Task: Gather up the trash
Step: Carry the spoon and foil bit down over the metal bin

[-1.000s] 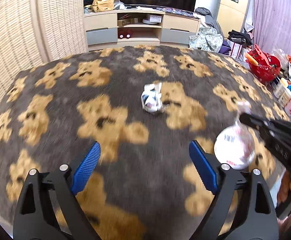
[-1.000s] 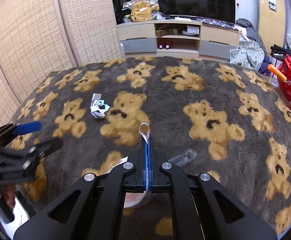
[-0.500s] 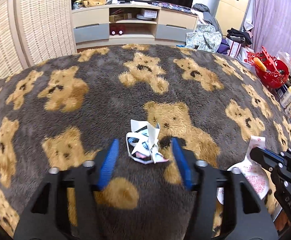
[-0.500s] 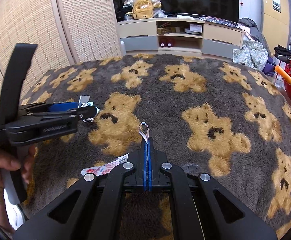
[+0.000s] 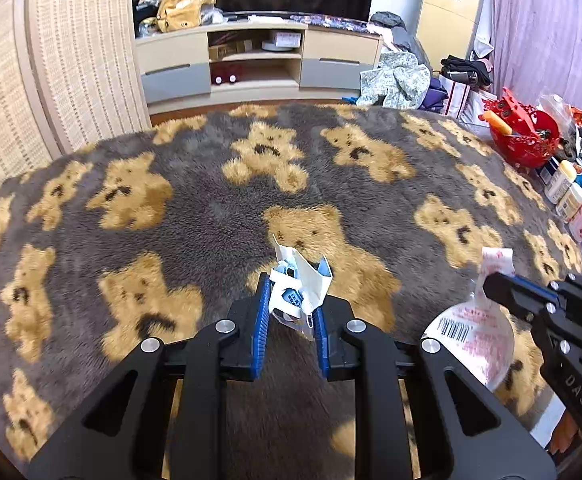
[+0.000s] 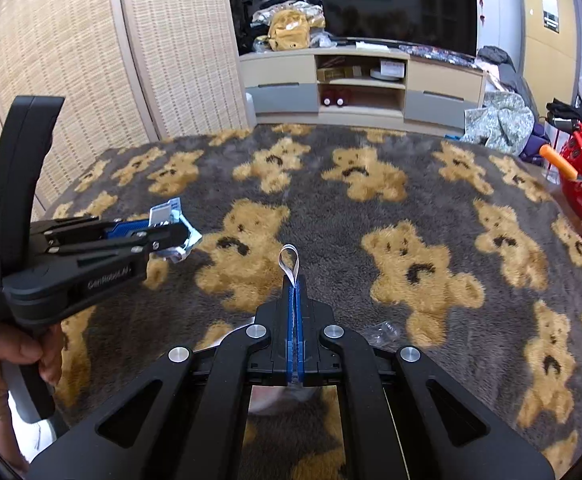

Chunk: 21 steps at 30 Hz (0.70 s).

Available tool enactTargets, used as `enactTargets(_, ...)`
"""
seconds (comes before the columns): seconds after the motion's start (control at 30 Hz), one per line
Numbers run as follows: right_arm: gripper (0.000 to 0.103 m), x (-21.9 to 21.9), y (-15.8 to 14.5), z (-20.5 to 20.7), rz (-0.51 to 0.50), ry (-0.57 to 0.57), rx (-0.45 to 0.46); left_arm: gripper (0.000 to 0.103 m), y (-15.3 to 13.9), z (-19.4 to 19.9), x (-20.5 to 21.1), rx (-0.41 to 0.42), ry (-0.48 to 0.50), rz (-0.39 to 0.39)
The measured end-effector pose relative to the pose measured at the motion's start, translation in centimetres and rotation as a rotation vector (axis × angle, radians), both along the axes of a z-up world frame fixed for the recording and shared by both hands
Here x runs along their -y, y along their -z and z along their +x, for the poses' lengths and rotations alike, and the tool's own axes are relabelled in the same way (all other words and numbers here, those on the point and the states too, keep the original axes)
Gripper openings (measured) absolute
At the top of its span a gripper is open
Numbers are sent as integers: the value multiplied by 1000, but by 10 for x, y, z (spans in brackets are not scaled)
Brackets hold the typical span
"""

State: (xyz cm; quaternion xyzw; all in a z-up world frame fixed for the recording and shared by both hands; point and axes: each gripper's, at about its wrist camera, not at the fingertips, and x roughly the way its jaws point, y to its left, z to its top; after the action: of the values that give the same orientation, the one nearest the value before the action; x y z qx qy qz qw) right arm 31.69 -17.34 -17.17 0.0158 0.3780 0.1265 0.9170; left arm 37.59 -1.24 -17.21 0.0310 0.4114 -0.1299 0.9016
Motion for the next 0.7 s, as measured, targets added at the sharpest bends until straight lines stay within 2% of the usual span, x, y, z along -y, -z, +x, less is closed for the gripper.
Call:
enactTargets(0.33, 3, 8, -54, -64, -1, 8, 74, 18, -56, -80, 4, 83, -14, 3)
enactTargets(0.5, 3, 11, -71, -110, -1, 5, 91, 18, -79, -133, 5, 121, -12, 7)
enactTargets(0.7, 3, 14, -81, -163, -1, 0, 107, 18, -89, -195, 9, 142, 7, -3)
